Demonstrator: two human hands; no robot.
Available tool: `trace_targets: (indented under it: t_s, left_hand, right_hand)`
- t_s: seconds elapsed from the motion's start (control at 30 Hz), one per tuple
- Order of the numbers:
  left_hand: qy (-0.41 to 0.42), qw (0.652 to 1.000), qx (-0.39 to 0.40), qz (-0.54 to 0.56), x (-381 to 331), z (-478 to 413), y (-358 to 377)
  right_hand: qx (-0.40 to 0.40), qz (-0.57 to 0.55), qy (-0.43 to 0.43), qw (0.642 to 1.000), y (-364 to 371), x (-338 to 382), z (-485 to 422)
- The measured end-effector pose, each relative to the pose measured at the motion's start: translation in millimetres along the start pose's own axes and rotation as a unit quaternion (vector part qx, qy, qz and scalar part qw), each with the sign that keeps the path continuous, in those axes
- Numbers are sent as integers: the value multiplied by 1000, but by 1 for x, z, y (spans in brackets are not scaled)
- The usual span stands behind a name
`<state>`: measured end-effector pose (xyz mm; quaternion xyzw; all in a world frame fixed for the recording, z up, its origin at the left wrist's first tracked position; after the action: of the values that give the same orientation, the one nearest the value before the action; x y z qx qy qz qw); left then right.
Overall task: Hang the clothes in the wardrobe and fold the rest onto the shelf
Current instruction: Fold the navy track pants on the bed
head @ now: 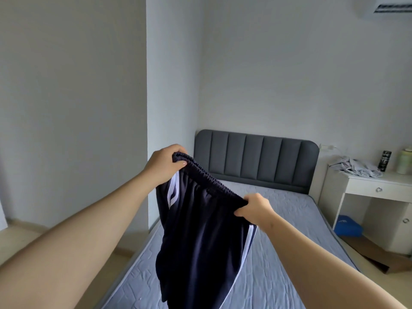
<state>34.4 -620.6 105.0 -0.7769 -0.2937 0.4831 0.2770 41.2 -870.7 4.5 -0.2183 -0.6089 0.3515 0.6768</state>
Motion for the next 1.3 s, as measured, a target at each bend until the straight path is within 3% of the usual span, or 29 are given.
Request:
trace_targets:
  t_s: [0.1, 0.2, 0.37, 0.57, 0.63, 0.73, 0.83, 0.93, 1.2, 1.3]
  left_hand:
    - [12, 997, 1, -75, -11, -8, -21]
    - [18, 994, -36, -99, -25, -18, -50]
    - [30, 989, -142, -40, -52, -34, -105]
    - [143, 948, -263, 109, -94, -37, -168]
    - [155, 954, -240, 96, -99, -39, -171]
    - [147, 980, -118, -69, -97, -43, -153]
    - [130, 965, 44, -224, -89, -40, -120]
    - [99, 947, 140, -271, -77, -35, -94]
    - [-27, 920, 225, -319, -51, -30, -77]
    - [-99, 937, 202, -266, -39, -29, -87]
  right_hand:
    - [-140, -82, -47, 986, -34, 15, 6]
    - [-222, -161, -106, 956, -62, 40, 13]
    - [-307, -164, -163, 923, -112, 94, 28]
    - [-406, -231, -304, 830, -180, 164, 65]
    - [-415, -238, -324, 816, -195, 174, 72]
    - [-401, -237, -297, 833, -199, 168, 70]
    - [-386, -205, -261, 861, -187, 151, 60]
    - [-366, -196, -246, 876, -172, 138, 49]
    - [-310, -164, -247, 903, -155, 133, 42]
    - [-272, -165, -223, 921, -155, 130, 38]
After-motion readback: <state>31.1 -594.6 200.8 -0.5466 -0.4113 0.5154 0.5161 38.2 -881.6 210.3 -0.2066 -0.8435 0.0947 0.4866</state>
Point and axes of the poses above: each hand's wrist, its own z-axis away from the middle knuckle, its own y-axis out of the palm, x = y × z, the point moved 7 cm from there along -z, towards the middle knuckle, and after that the axes turned 15 degrees about x, right-handed, at the moved point
